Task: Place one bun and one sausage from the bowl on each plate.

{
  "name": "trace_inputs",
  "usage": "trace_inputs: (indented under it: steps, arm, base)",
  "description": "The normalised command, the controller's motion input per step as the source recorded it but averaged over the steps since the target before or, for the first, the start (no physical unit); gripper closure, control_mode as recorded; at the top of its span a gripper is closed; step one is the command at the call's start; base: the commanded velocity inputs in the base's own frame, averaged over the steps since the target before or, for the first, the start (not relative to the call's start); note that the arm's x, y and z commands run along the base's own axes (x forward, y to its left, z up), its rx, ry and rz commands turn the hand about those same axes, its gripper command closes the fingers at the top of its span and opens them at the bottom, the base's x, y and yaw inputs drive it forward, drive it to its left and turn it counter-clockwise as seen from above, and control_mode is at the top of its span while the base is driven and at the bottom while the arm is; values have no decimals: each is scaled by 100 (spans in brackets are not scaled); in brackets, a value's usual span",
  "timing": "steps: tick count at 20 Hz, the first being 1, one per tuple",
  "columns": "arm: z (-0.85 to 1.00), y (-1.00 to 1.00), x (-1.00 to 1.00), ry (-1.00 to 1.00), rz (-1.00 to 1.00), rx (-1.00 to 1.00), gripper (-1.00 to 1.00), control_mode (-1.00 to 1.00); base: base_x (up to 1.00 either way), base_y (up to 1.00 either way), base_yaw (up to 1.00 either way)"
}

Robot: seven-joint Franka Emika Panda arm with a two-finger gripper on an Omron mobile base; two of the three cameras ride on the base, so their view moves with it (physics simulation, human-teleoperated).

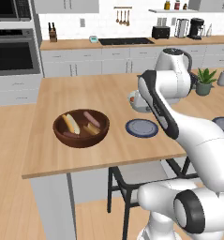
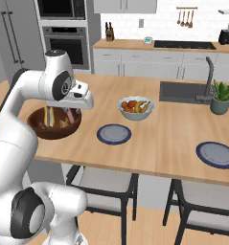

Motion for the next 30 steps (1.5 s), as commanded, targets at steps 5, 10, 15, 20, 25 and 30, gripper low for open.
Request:
trace_inputs:
  steps: [5, 10, 15, 20, 25, 30]
  arm:
    - [-2, 51, 15, -12, 0, 0, -100, -100]
    - [-34, 100, 86, 4, 0, -6, -100, -100]
    - [-59, 100, 99, 21, 0, -9, -100, -100]
    - [-69, 87, 91, 21, 3, -10, -100, -100]
    - [-54, 9, 39, 21, 8, -17, -100, -100]
    - [-77, -16, 31, 16, 15, -14, -100, -100]
  base:
    - [0, 0, 0]
    - [0, 0, 0]
    - [0, 0, 0]
    - [0, 0, 0]
    - [0, 0, 0]
    - [0, 0, 0]
